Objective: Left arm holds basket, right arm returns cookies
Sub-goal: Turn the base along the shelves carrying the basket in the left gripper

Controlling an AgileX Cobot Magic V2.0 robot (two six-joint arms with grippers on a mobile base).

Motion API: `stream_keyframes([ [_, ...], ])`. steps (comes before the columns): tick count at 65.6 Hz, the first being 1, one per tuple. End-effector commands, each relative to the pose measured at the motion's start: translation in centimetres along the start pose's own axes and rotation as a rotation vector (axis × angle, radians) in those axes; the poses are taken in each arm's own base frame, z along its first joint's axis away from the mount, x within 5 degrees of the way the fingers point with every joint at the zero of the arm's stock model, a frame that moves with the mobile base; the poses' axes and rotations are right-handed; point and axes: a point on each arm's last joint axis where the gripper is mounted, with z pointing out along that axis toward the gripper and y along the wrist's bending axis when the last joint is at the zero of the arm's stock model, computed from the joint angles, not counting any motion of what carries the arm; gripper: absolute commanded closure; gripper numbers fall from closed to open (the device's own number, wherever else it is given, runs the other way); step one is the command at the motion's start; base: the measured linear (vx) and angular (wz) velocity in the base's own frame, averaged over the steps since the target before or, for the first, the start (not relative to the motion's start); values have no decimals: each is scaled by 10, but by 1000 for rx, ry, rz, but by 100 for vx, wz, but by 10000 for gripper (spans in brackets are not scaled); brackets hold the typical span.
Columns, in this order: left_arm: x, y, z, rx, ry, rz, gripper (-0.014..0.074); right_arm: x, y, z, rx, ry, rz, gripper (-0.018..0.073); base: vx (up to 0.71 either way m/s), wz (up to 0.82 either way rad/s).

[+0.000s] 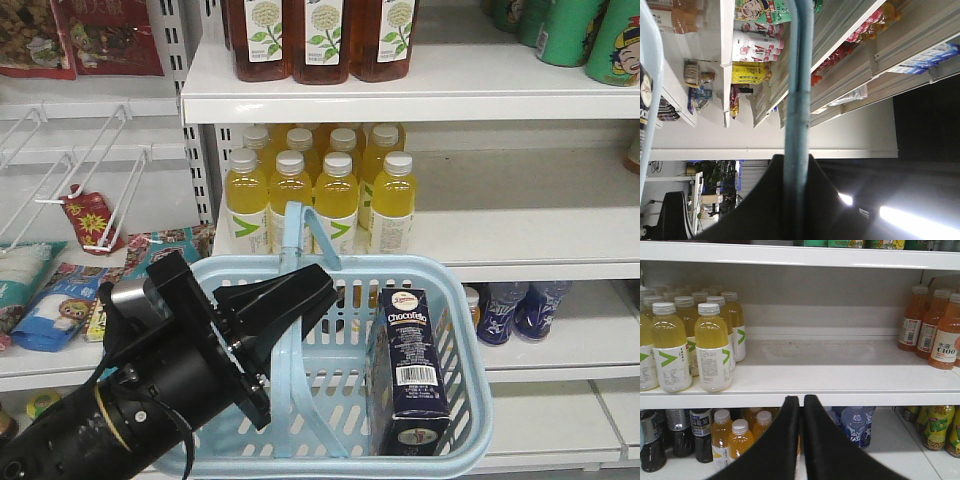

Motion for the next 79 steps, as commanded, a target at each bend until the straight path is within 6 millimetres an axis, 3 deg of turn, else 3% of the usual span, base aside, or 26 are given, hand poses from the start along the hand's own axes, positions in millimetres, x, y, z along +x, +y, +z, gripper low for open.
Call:
stream_keyframes([
  [1, 7, -29, 2, 193, 41, 1, 599, -1, 1, 0, -6, -66, -15, 566, 6, -10],
  [39, 7, -29, 2, 193, 41, 1, 599, -1, 1, 0, -6, -66, -15, 566, 1, -14],
  [79, 7, -29, 2, 193, 41, 1, 599, -1, 1, 0, -6, -66, -15, 566, 0, -41],
])
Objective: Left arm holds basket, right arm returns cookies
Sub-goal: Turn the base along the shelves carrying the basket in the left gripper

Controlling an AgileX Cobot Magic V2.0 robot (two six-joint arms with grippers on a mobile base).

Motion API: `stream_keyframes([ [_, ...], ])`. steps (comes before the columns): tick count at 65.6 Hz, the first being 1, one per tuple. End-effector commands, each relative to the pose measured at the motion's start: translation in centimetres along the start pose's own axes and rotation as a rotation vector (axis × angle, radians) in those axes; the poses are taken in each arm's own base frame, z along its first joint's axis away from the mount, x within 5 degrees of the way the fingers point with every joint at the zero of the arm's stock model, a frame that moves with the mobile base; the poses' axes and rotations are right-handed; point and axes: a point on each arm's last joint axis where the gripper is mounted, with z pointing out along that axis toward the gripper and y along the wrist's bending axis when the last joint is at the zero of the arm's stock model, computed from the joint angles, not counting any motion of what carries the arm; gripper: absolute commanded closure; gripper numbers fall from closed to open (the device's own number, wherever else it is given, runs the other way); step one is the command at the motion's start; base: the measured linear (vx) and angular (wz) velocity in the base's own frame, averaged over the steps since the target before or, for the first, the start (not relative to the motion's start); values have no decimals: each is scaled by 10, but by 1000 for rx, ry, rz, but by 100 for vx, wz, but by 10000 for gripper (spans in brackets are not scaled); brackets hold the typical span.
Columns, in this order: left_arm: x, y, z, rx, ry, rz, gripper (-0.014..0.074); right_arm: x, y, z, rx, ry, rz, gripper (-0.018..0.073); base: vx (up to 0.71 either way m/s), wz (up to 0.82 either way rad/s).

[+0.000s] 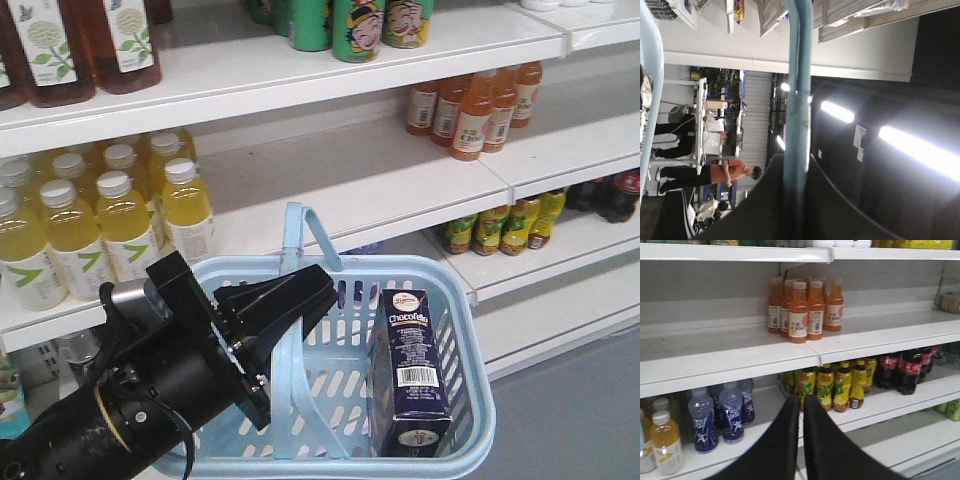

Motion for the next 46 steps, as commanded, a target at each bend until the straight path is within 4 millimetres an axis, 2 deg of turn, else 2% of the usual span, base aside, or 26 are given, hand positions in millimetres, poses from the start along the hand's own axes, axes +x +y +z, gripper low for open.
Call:
stream_keyframes([
  [1, 7, -29, 2, 193, 41, 1, 599, -1, 1, 0, -6, -66, -15, 566, 0, -44],
  [46, 7, -29, 2, 193, 41, 1, 599, -1, 1, 0, -6, -66, -15, 566, 0, -49],
])
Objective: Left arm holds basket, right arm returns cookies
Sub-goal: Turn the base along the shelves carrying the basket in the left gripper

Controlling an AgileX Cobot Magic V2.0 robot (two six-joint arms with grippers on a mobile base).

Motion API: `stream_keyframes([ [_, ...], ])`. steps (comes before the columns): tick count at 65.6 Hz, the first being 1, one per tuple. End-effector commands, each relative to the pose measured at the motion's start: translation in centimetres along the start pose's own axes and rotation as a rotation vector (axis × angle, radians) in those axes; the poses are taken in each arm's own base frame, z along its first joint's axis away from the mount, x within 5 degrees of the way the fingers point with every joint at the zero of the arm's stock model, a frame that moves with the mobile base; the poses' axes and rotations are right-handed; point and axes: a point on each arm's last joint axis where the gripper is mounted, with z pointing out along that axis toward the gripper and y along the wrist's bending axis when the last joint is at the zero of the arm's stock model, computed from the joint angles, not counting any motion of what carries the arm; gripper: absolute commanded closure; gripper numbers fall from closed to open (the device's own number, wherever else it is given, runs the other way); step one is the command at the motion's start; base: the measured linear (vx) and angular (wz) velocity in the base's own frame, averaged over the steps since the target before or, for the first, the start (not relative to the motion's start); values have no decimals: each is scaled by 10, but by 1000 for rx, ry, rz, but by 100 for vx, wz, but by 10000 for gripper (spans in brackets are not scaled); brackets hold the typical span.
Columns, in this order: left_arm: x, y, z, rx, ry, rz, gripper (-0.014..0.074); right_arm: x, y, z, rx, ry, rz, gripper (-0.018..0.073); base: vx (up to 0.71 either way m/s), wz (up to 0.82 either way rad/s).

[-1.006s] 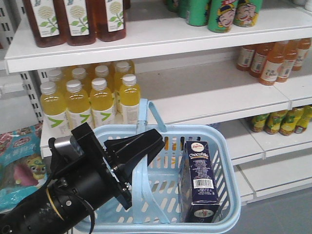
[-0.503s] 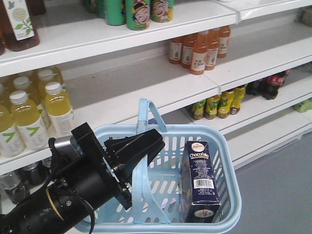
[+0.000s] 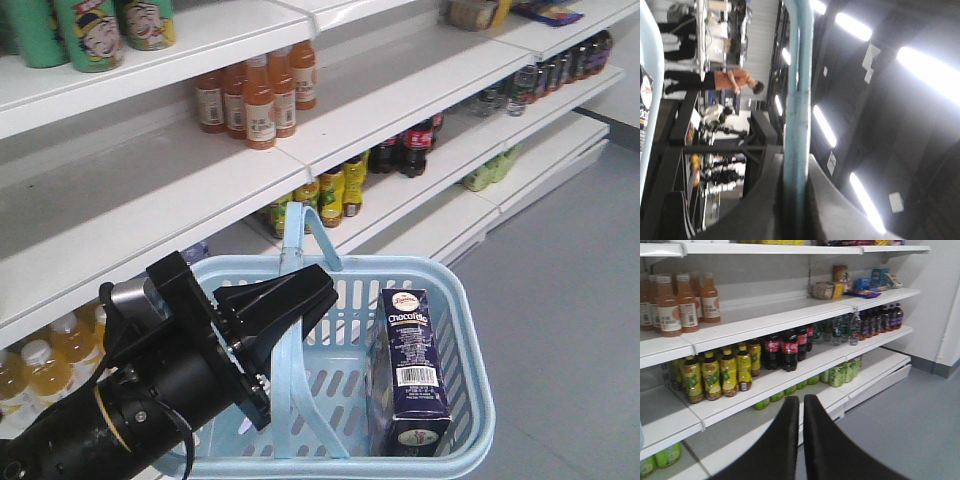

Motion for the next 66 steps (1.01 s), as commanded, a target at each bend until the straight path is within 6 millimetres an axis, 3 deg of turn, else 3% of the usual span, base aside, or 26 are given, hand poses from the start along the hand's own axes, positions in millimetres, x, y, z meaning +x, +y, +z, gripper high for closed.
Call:
stream_keyframes([
  [1, 7, -29, 2, 193, 41, 1, 599, -1, 1, 0, -6, -66, -15, 566, -2, -56],
  [66, 7, -29, 2, 193, 41, 1, 599, -1, 1, 0, -6, -66, -15, 566, -2, -53],
])
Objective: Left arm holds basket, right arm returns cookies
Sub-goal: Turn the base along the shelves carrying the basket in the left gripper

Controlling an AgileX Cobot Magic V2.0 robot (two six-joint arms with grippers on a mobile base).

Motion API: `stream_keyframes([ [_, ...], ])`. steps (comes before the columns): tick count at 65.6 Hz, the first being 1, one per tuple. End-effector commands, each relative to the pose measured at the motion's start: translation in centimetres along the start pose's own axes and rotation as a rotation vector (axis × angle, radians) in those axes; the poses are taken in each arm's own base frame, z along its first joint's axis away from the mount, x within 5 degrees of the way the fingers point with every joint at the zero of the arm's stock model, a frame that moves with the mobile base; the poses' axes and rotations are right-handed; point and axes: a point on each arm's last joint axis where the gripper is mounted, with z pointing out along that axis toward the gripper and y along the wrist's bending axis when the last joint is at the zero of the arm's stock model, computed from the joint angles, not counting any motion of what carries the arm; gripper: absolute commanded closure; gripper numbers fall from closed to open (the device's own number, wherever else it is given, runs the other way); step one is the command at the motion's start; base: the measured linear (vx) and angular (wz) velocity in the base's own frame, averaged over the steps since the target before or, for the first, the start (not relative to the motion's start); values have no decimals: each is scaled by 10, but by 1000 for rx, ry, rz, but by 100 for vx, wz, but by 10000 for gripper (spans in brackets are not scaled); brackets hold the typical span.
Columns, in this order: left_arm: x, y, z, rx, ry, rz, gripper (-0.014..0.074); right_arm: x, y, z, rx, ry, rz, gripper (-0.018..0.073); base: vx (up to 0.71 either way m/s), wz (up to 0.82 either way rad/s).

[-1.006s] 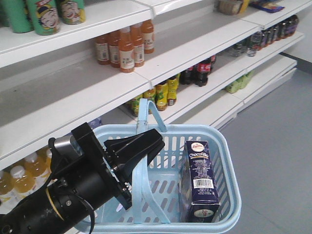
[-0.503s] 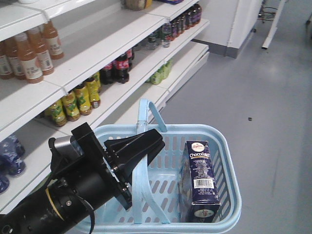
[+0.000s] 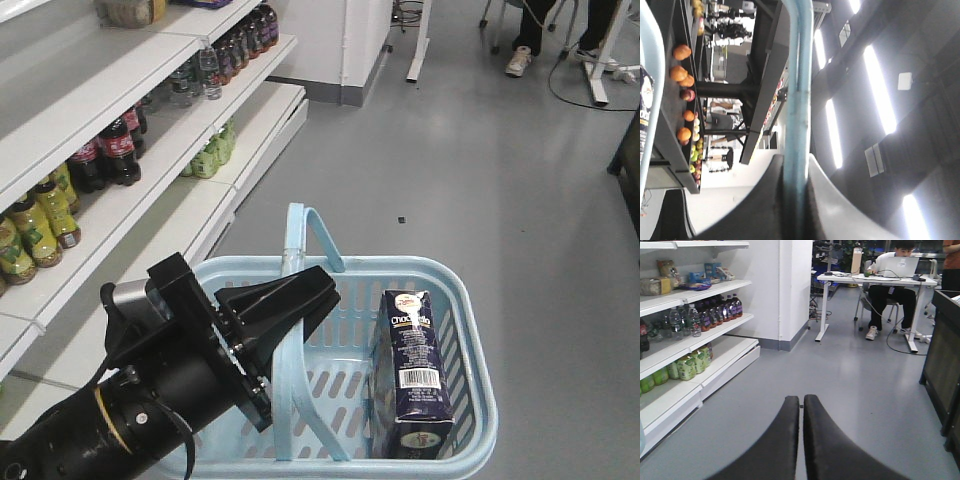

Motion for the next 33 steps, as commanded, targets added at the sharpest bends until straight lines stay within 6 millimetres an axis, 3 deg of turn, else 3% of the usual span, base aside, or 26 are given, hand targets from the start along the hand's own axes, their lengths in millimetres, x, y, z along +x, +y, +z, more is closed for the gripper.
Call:
stream_keyframes([
  [1, 7, -29, 2, 193, 41, 1, 599, -1, 1, 0, -6, -66, -15, 566, -1, -33],
  [33, 7, -29, 2, 193, 41, 1, 599, -1, 1, 0, -6, -66, -15, 566, 0, -23],
])
